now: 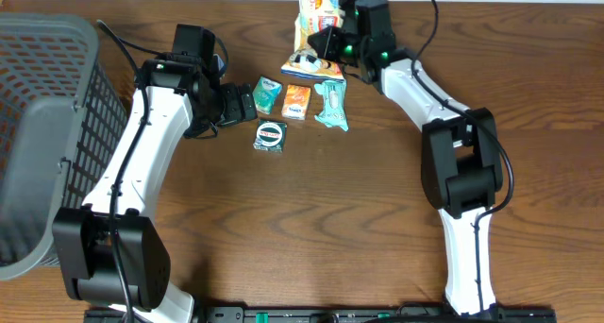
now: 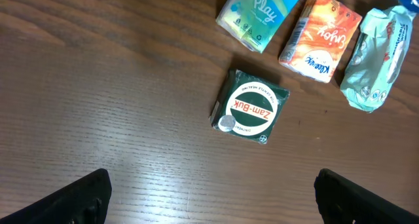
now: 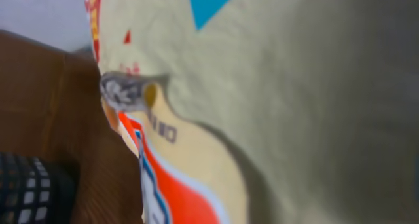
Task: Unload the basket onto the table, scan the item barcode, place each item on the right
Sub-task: 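Carry the snack bag to the far right and drop it there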
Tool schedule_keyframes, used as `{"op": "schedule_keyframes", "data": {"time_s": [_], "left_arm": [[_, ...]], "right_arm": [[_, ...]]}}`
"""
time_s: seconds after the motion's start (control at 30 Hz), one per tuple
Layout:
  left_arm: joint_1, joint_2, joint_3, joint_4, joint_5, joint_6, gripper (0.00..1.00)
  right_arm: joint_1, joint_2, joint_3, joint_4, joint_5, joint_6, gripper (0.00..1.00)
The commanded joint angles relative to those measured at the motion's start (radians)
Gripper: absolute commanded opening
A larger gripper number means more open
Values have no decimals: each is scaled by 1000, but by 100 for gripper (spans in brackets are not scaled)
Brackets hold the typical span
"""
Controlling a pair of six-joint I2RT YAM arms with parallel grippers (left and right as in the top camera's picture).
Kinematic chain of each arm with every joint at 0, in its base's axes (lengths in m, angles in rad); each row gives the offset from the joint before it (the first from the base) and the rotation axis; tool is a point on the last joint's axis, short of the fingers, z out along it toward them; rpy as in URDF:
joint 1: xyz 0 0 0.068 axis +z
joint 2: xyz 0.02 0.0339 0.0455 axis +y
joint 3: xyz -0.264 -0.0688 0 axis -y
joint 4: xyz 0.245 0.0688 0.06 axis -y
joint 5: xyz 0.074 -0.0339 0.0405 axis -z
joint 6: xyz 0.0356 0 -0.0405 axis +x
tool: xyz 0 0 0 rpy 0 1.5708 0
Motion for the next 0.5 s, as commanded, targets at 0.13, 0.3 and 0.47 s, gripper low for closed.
{"op": "schedule_keyframes", "data": {"time_s": [0.13, 0.3, 0.47], "left_arm": [[3, 4, 13, -5, -10, 9, 98], [3, 4, 13, -5, -10, 10, 97], [3, 4, 13, -5, -10, 9, 98]], "right_arm": [[7, -8, 72, -88, 54, -127, 1], [-9, -8, 79, -107, 68, -162, 1], [-105, -14, 149, -225, 64, -163, 1]]}}
